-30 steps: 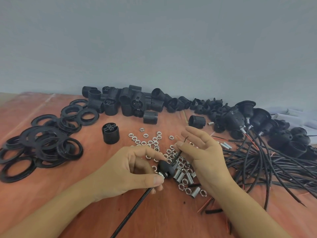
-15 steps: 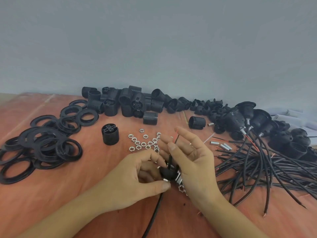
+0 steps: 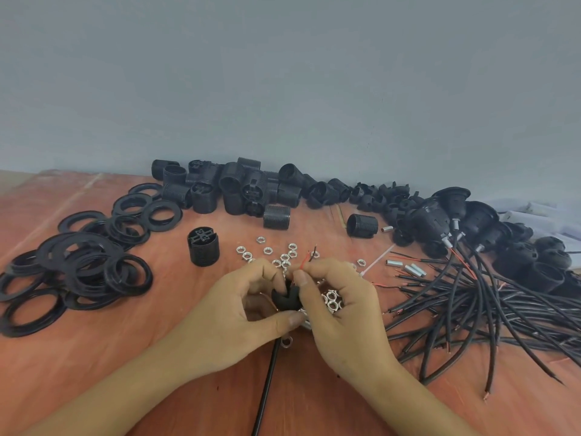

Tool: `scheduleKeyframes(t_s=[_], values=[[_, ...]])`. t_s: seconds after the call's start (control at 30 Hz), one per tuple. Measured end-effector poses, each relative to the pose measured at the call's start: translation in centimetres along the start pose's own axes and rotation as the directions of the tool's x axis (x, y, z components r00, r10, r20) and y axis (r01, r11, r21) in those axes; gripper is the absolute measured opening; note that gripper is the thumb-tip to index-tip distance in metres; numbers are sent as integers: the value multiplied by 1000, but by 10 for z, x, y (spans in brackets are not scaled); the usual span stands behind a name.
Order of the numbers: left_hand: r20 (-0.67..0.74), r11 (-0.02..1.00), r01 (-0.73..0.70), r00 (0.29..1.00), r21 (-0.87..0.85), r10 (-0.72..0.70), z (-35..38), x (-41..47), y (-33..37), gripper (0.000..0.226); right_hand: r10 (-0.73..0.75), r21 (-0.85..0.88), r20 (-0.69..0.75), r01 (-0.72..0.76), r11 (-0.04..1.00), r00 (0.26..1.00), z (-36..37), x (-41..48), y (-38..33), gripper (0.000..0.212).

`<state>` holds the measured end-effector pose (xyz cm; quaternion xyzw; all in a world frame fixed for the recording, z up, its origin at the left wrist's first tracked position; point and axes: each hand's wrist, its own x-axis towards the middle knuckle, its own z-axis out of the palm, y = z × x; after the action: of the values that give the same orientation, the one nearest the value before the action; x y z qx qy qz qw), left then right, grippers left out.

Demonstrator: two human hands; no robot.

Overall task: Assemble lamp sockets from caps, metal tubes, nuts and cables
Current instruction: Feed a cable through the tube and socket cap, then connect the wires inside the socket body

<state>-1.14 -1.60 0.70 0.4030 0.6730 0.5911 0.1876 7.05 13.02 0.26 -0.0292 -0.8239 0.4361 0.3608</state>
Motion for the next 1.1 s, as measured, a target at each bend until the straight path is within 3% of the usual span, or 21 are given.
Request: scheduleKeyframes(t_s=[0.3,0.43,0.53,0.8,1.1], values=[[-47,997,-52,998,-63,49,-1,-1,6,25,-149,-142,26,151,978,989,-4,0,-1,25],[-109,990,20,993,-137,-36,0,0,10,28,-173,-132,209,203,970,963,-9,-2,-3,30],[-114,980,73,989,-185,-95,-2,0,13,10,-190,-153,280,239,959,941,-10,-3,-3,33],[-133,994,7,991,-105,-21,-1,2,18,13,-318,-28,165,327,945,934,-3,-6,-7,33],[-301,997,-73,952,-31,61,-3,1,14,22,-372,-103,99,381,919,923,2,-6,-4,31]])
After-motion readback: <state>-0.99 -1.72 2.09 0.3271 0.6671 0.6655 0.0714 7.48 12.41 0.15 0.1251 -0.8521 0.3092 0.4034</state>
